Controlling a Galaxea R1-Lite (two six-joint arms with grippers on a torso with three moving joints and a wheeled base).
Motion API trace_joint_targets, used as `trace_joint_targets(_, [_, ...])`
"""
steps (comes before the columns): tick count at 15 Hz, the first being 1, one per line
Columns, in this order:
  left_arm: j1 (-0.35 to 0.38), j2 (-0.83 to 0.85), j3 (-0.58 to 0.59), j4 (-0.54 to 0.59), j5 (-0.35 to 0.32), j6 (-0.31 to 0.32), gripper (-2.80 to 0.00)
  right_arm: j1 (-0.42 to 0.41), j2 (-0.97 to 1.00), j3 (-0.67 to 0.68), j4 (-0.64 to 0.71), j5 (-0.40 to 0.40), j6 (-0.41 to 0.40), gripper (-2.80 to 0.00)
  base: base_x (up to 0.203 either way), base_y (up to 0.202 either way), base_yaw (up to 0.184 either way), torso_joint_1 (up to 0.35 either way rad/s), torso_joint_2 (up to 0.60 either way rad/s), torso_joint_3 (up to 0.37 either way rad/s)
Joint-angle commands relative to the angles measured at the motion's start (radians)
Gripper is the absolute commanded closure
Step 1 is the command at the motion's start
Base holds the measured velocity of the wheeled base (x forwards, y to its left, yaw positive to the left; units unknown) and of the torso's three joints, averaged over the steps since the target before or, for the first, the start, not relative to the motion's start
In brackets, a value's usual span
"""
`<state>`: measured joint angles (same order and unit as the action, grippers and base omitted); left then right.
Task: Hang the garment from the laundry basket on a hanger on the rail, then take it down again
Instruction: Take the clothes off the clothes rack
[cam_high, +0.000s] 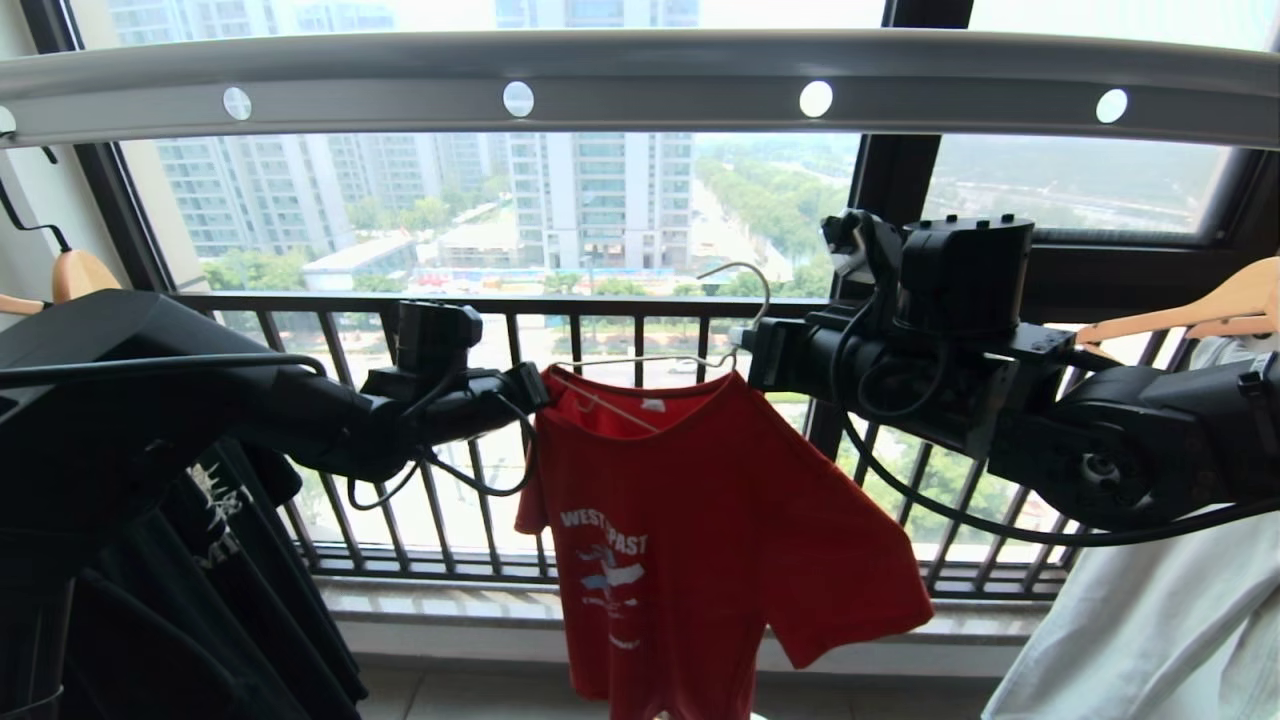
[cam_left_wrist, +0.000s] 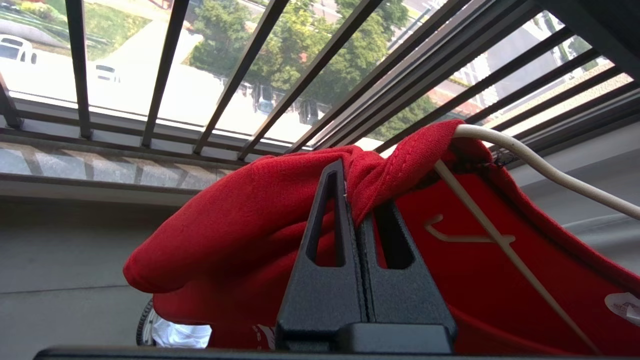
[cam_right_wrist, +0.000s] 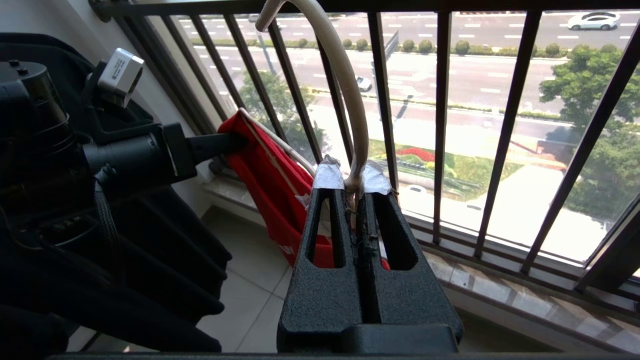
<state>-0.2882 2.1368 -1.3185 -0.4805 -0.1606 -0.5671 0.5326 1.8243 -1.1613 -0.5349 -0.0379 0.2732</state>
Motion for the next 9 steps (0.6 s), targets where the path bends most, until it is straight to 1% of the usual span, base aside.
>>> trace_joint_targets(1, [0.017, -0.006, -0.006, 0.011, -0.001, 0.004, 0.0, -0.011, -0.002, -0.006, -0.002, 0.0, 0.001, 0.0, 0.0, 0.0, 0.0, 0.0, 0.0, 0.0])
trace_joint_targets(3, [0.038, -0.008, -0.037, 0.05, -0.001, 0.004, 0.0, -0.014, -0.004, -0.006, -0.004, 0.0, 0.001, 0.0, 0.0, 0.0, 0.0, 0.0, 0.0, 0.0])
trace_joint_targets(5, [0.041, -0.004, -0.062, 0.123, -0.001, 0.004, 0.0, -0.017, -0.006, -0.008, -0.004, 0.001, 0.001, 0.0, 0.0, 0.0, 0.0, 0.0, 0.0, 0.0])
trace_joint_targets(7, [0.041, 0.003, -0.076, 0.123, 0.01, 0.002, 0.0, -0.017, -0.008, -0.006, -0.004, 0.001, 0.001, 0.0, 0.0, 0.0, 0.0, 0.0, 0.0, 0.0])
trace_joint_targets(8, [0.045, -0.002, -0.088, 0.122, 0.03, -0.016, 0.0, -0.017, -0.008, -0.006, -0.003, 0.001, 0.001, 0.0, 0.0, 0.0, 0.0, 0.0, 0.0, 0.0])
trace_joint_targets(9, [0.055, -0.008, -0.095, 0.118, 0.042, -0.049, 0.0, -0.017, -0.008, -0.006, -0.003, 0.001, 0.001, 0.0, 0.0, 0.0, 0.0, 0.0, 0.0, 0.0])
